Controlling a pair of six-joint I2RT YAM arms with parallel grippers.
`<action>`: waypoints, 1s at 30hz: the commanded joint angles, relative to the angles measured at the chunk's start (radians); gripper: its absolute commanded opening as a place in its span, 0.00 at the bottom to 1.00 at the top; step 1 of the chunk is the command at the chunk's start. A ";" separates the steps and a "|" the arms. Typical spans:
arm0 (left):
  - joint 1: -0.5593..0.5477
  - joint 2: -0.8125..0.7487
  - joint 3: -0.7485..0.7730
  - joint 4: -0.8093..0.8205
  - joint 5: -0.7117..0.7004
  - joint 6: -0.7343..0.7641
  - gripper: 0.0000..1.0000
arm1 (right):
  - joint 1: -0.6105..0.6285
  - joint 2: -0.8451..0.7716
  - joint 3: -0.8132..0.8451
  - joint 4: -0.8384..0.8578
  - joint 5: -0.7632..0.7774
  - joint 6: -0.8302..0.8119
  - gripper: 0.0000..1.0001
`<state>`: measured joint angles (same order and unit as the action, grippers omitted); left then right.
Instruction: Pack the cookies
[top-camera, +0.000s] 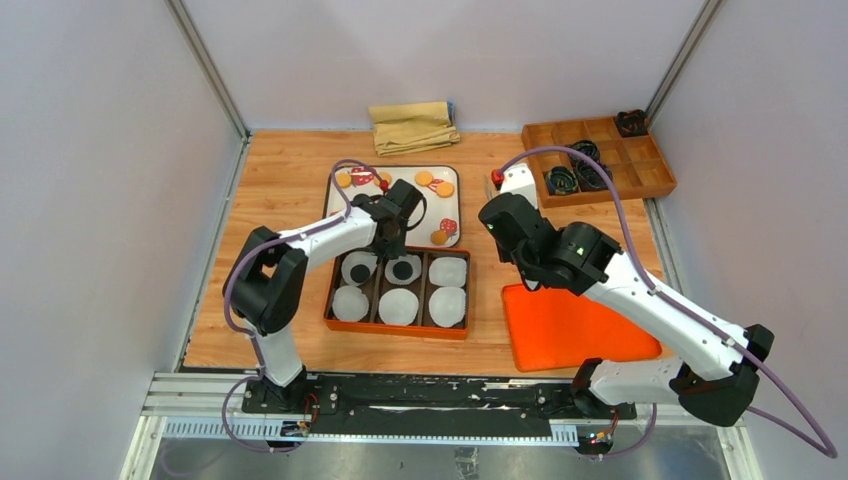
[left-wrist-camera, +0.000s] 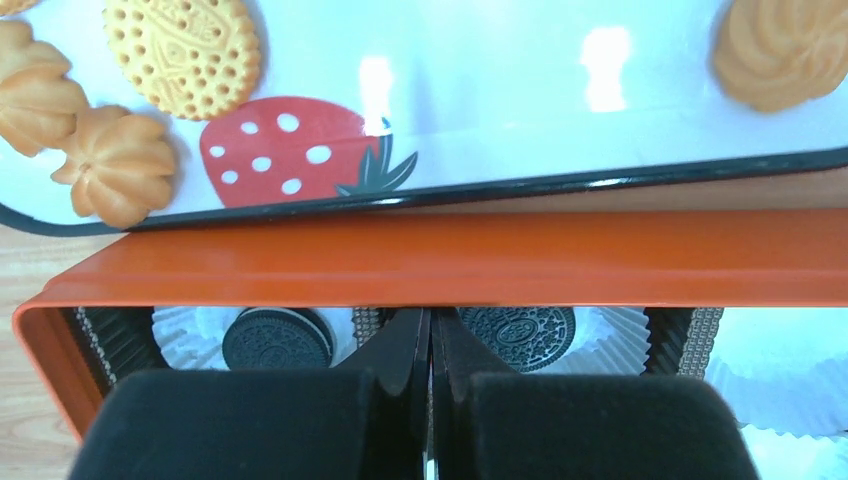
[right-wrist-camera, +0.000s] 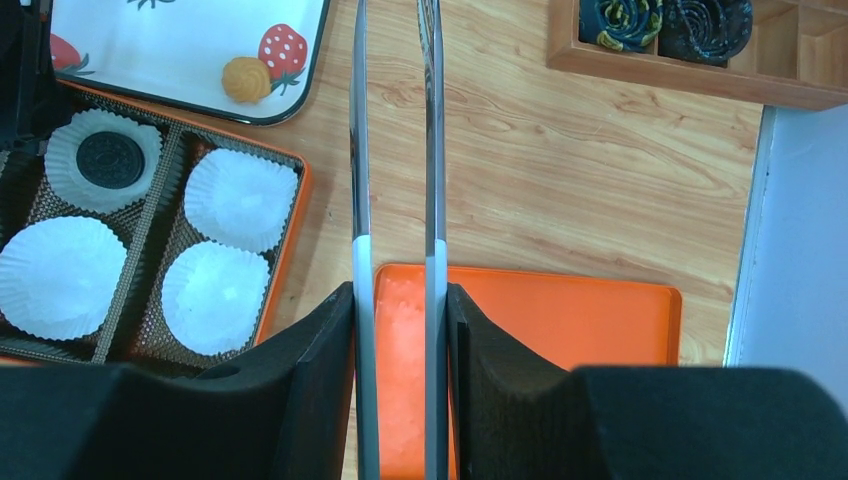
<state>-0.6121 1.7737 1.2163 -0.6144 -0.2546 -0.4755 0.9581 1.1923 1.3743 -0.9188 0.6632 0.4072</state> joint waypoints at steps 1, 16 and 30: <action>0.008 0.059 0.052 0.043 0.004 0.020 0.00 | -0.041 0.000 -0.024 0.048 -0.020 -0.024 0.27; 0.125 0.077 0.055 0.129 0.015 0.033 0.00 | -0.140 0.075 -0.066 0.213 -0.109 -0.139 0.27; 0.091 -0.187 0.020 0.079 0.048 -0.005 0.20 | -0.192 0.236 0.000 0.317 -0.274 -0.216 0.30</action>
<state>-0.4976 1.7607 1.2495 -0.5224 -0.1795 -0.4622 0.7914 1.3949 1.3251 -0.6548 0.4580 0.2352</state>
